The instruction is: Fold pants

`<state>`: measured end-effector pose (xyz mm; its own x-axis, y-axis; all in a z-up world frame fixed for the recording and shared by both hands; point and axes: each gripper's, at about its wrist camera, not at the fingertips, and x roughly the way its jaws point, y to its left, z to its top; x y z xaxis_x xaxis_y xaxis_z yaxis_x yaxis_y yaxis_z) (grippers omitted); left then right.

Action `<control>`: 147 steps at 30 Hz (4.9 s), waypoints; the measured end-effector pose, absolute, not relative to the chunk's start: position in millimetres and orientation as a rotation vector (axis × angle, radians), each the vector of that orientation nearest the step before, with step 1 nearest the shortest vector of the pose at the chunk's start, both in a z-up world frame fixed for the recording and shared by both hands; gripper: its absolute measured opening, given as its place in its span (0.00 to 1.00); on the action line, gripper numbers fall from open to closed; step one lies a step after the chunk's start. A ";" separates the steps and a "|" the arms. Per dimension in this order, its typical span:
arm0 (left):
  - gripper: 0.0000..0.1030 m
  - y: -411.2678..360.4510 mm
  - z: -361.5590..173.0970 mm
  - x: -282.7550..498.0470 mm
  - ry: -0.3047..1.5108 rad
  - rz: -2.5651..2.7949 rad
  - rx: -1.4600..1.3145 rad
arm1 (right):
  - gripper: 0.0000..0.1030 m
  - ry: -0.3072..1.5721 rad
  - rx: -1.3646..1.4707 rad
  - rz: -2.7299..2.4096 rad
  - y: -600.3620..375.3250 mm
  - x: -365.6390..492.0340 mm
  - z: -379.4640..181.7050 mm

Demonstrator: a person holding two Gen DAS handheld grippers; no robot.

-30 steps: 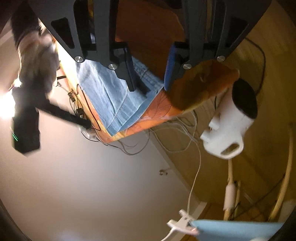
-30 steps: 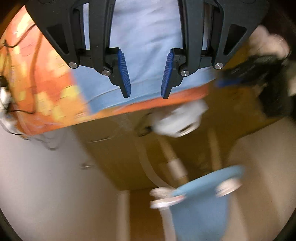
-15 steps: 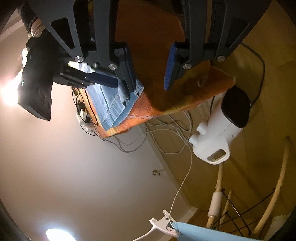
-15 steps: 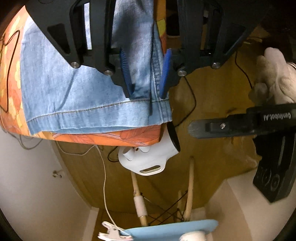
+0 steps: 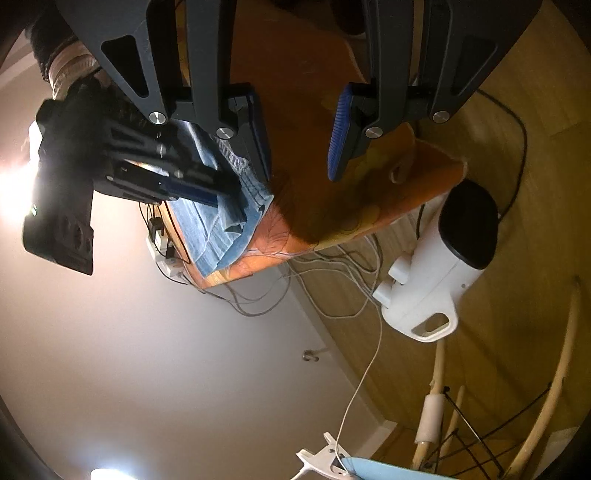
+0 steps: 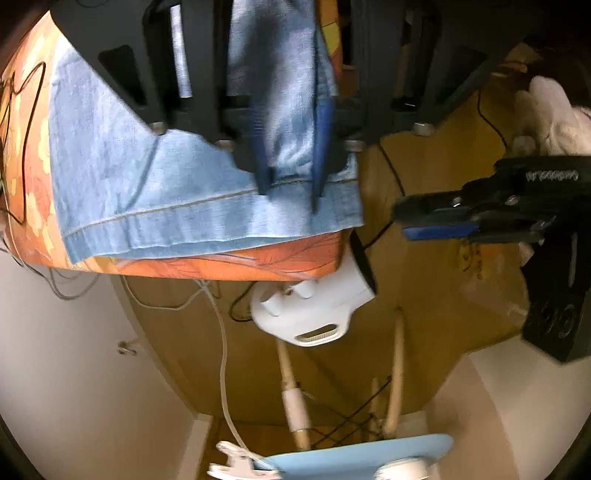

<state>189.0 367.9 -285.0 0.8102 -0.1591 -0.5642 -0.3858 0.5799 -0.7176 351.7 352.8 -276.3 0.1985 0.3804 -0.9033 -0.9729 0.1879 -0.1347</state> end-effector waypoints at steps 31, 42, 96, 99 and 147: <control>0.58 362.3 -285.7 223.6 0.651 0.055 -1.120 | 0.37 0.956 -0.452 1.185 241.2 394.9 -203.6; 0.51 342.7 -253.6 224.9 0.598 0.051 -1.001 | 0.37 0.989 -0.401 1.131 204.5 409.1 -210.2; 0.34 254.0 -237.1 256.3 0.608 0.113 -0.334 | 0.09 1.273 -0.397 0.784 347.8 502.5 -259.4; 0.34 258.6 -240.4 258.6 0.601 0.124 -0.353 | 0.09 1.272 -0.382 0.784 344.1 503.8 -256.0; 0.05 140.5 -94.8 229.9 0.465 -0.228 -0.214 | 0.06 1.010 -0.042 0.790 141.4 460.9 -74.7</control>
